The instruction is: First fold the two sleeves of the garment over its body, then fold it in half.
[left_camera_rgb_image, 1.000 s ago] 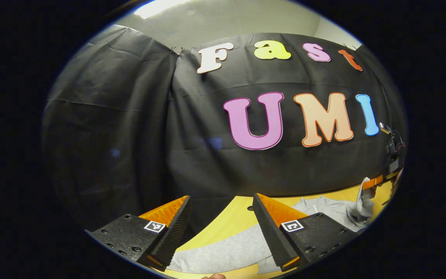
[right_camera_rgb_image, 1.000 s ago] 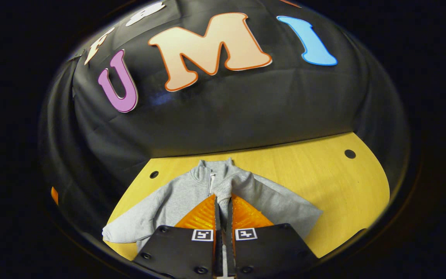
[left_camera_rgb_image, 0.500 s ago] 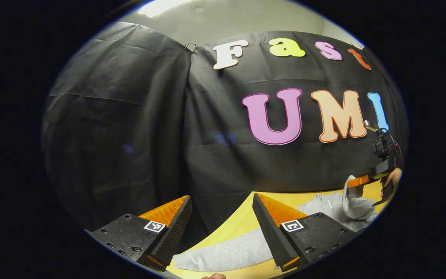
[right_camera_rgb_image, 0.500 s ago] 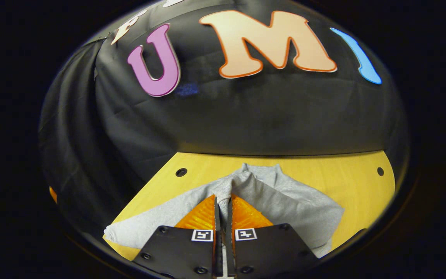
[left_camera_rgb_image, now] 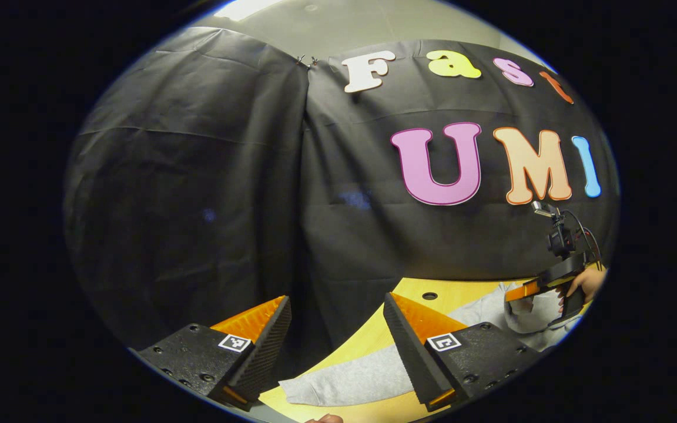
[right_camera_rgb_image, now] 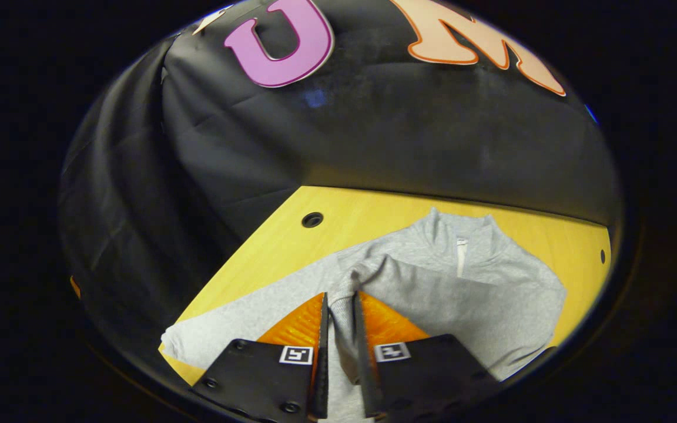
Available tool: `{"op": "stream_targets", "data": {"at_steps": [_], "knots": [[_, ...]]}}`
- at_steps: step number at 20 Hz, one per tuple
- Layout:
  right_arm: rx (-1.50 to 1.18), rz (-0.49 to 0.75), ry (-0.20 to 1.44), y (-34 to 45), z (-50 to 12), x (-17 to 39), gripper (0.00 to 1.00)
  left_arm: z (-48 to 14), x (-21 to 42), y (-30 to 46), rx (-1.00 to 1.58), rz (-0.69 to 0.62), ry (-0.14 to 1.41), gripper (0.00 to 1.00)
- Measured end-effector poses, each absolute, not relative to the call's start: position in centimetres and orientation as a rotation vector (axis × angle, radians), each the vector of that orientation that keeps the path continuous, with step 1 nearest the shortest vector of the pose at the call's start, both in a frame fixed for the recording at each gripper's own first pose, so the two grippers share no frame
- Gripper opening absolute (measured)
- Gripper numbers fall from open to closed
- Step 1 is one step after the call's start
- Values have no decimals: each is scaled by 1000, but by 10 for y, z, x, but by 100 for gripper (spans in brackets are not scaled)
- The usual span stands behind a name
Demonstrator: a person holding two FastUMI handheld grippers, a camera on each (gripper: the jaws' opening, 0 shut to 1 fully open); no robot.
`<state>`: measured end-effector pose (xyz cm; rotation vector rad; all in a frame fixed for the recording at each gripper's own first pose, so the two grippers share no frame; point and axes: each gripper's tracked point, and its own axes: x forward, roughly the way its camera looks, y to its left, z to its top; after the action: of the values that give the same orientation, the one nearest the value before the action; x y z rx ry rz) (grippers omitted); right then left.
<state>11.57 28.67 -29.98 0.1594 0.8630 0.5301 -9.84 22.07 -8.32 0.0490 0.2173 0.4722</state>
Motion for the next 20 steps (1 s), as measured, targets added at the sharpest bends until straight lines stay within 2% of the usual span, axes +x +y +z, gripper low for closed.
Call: {"op": "stream_targets", "data": {"at_steps": [1, 3, 4, 6, 8, 11, 20], "knots": [[169, 555, 832, 292, -291, 117, 34, -90, -98, 219, 43, 468, 228, 94], [176, 578, 778, 288, -267, 114, 84, -105, -96, 218, 34, 462, 253, 93], [167, 577, 760, 282, -259, 114, 98, -111, -94, 216, 28, 458, 262, 93], [142, 564, 712, 268, -245, 117, 94, -126, -92, 213, 6, 447, 286, 93], [139, 546, 670, 256, -230, 116, 98, -145, -93, 218, -18, 453, 322, 93], [181, 522, 664, 237, -217, 105, 98, -176, -99, 227, -38, 475, 382, 92], [134, 417, 682, 176, -233, 90, 98, -273, -135, 276, -139, 596, 587, 93]]}}
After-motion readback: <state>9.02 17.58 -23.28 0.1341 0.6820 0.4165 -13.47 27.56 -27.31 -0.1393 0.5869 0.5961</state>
